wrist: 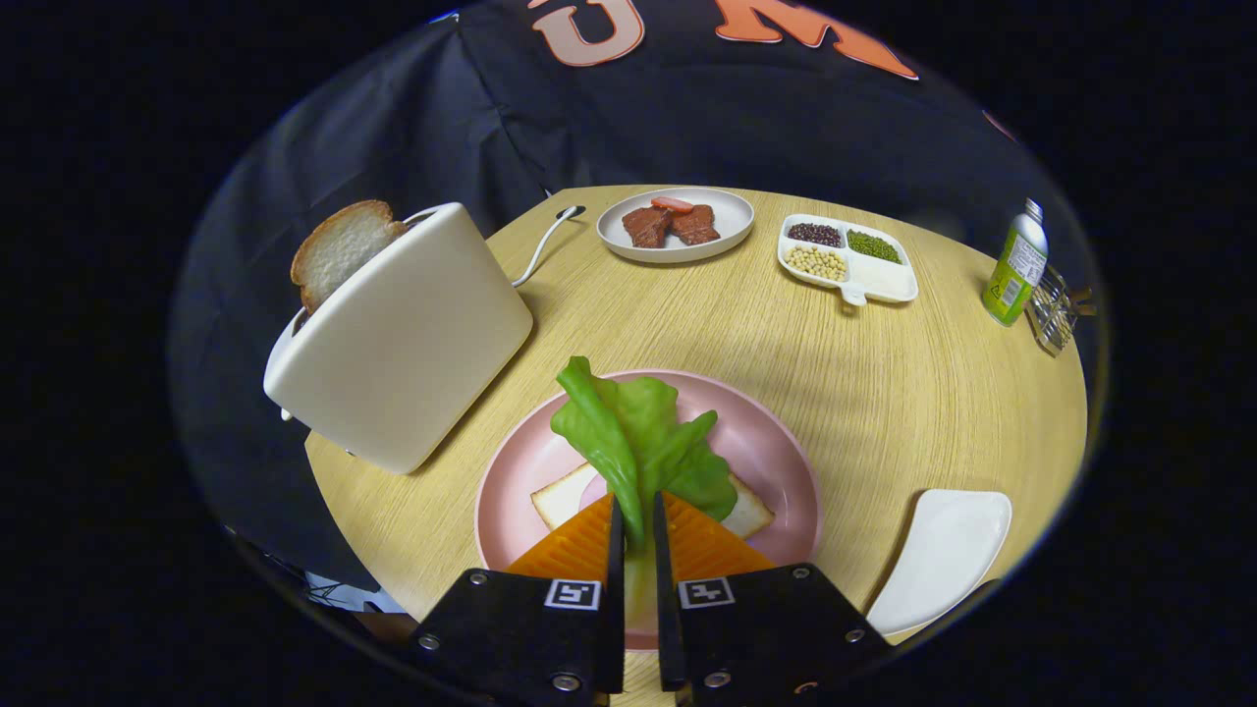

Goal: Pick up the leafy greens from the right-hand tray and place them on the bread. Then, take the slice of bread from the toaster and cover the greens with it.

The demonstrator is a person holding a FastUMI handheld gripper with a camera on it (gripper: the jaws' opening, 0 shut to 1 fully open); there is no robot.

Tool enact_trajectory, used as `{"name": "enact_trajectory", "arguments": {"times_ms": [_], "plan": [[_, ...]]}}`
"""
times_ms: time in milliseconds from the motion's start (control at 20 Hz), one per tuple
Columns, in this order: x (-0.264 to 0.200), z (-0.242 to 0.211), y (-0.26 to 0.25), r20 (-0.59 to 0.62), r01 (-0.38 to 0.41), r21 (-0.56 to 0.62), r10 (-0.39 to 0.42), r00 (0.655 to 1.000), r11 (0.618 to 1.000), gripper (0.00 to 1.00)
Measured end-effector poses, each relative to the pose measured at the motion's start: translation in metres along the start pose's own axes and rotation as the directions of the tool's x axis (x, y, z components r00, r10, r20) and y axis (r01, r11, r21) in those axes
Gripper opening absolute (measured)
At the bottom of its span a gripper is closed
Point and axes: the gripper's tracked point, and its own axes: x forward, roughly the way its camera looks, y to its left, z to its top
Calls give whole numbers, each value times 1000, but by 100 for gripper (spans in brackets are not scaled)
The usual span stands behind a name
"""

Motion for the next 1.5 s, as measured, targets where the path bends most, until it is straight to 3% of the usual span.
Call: {"name": "enact_trajectory", "arguments": {"times_ms": [100, 250, 700, 850, 950, 1150, 1500], "plan": [[-2, -1, 4, -5, -6, -1, 6, 1000, 1000, 20], [-5, 4, 7, 8, 0, -12, 0, 1000, 1000, 40], [-19, 45, 21, 73, 13, -12, -12, 997, 1000, 65], [-23, 60, 37, 68, -11, 8, 10, 998, 1000, 85], [-26, 73, 42, 76, 0, 0, 0, 997, 1000, 93], [-36, 101, 70, 89, -37, 19, 35, 995, 999, 99], [-53, 150, 124, 101, -116, 14, 114, 988, 993, 99]]}}
